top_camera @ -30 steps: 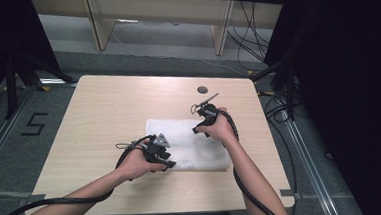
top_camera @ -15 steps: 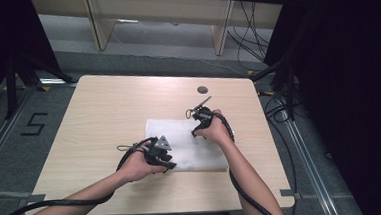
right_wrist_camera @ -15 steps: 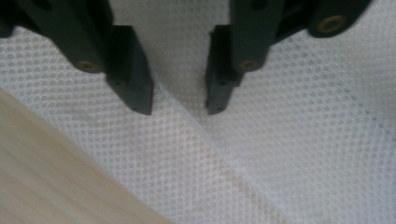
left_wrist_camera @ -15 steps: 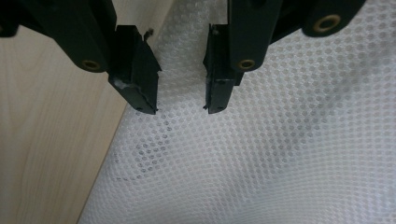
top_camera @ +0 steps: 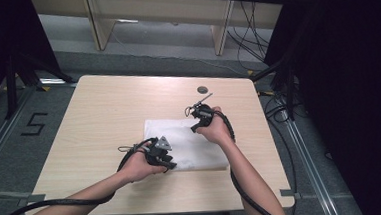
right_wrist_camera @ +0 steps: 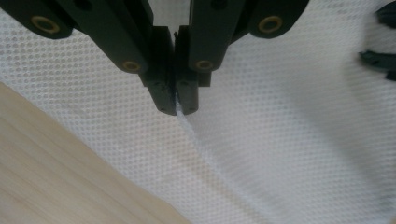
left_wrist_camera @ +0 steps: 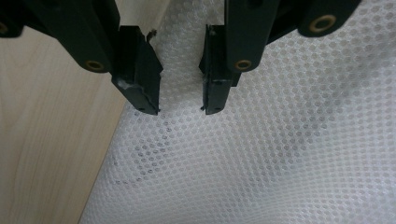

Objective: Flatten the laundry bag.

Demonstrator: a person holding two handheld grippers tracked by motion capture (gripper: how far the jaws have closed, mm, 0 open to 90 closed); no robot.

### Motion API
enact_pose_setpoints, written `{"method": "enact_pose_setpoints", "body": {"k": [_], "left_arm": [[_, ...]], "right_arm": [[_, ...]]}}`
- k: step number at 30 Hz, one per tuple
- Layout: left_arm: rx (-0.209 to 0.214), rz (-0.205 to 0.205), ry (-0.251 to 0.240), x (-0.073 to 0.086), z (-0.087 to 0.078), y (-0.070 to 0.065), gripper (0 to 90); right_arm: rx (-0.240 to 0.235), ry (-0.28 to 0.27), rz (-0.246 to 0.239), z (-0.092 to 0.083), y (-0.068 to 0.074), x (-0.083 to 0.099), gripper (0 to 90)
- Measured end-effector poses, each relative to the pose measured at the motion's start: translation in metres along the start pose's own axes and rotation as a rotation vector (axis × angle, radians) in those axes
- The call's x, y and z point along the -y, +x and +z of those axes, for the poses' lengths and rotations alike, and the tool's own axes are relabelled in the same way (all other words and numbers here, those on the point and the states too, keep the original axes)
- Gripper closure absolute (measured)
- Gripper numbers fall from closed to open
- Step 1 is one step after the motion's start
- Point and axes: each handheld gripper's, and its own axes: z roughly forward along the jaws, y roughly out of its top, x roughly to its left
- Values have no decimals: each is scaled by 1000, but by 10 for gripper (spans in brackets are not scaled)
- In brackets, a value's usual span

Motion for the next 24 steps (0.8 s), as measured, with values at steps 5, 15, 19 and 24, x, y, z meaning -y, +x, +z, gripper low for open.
{"method": "enact_pose_setpoints", "body": {"k": [5, 15, 19, 24], "left_arm": [[-8, -6, -6, 1, 1, -2, 662], [-16, -4, -5, 1, 0, -2, 671], [-24, 5, -2, 1, 0, -3, 672], [-28, 13, 0, 1, 0, -3, 672]], "right_arm": [[-44, -33, -16, -16, 13, 1, 892], [-114, -72, -65, -45, 38, 19, 895], [-136, -84, -70, -56, 45, 26, 896], [-164, -87, -94, -64, 55, 36, 896]]}}
